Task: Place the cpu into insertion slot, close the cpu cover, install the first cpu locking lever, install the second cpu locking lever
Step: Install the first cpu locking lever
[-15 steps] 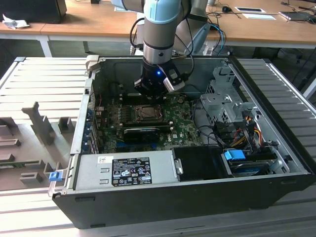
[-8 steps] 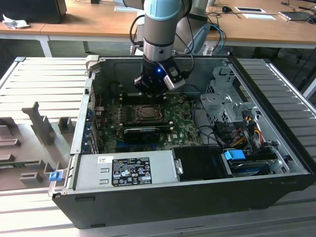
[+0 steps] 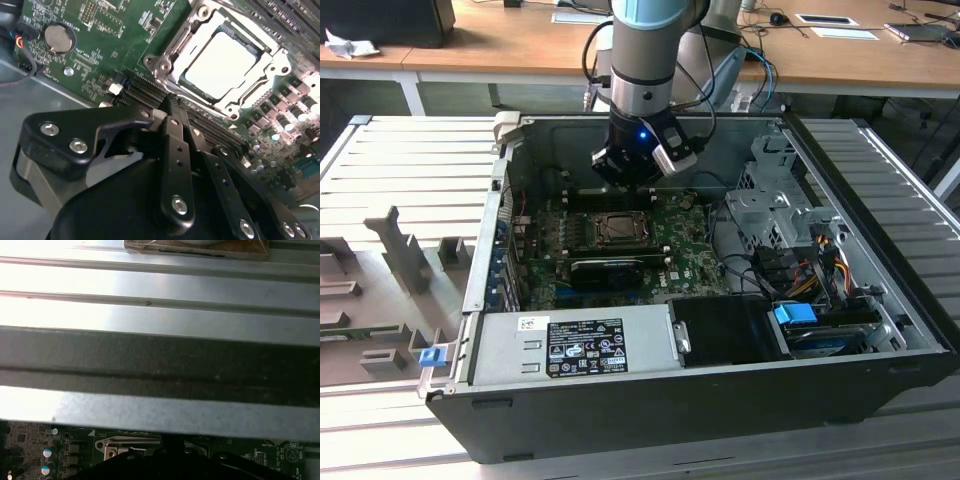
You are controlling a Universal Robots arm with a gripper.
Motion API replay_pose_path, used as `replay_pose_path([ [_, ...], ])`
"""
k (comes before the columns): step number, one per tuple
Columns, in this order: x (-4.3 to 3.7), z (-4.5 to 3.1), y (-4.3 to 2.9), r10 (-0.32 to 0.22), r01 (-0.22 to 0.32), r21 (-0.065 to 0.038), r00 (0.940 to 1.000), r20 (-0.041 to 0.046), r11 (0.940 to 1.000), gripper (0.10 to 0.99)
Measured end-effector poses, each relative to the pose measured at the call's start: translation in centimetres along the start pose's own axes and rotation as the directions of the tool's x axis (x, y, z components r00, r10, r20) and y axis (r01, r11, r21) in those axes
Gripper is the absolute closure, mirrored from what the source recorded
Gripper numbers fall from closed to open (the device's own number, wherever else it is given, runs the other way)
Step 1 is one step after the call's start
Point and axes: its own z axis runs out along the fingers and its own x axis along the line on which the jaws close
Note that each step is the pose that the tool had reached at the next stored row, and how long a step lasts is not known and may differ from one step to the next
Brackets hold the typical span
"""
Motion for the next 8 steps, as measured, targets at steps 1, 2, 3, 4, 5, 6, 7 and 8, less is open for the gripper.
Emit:
replay_pose_path([
  [1,0.0,0.0,-0.07,0.0,0.0,0.0,1.0,0.0001,1.0,0.98],
  [2,0.01,-0.01,-0.14,0.0,0.0,0.0,1.0,0.0001,1.0,0.98],
  [3,0.01,-0.02,-0.19,0.0,0.0,0.0,1.0,0.0,1.0,0.98],
  [4,0.02,-0.02,-0.25,0.0,0.0,0.0,1.0,0.0,1.0,0.98],
  [5,0.02,-0.03,-0.3,0.0,0.0,0.0,1.0,0.0001,1.0,0.98],
  [6,0.02,-0.03,-0.35,0.0,0.0,0.0,1.0,0.0,1.0,0.98],
  [7,0.03,-0.03,-0.38,0.0,0.0,0.0,1.0,0.0001,1.0,0.98],
  [8,0.03,-0.04,-0.43,0.0,0.0,0.0,1.0,0.0001,1.0,0.98],
])
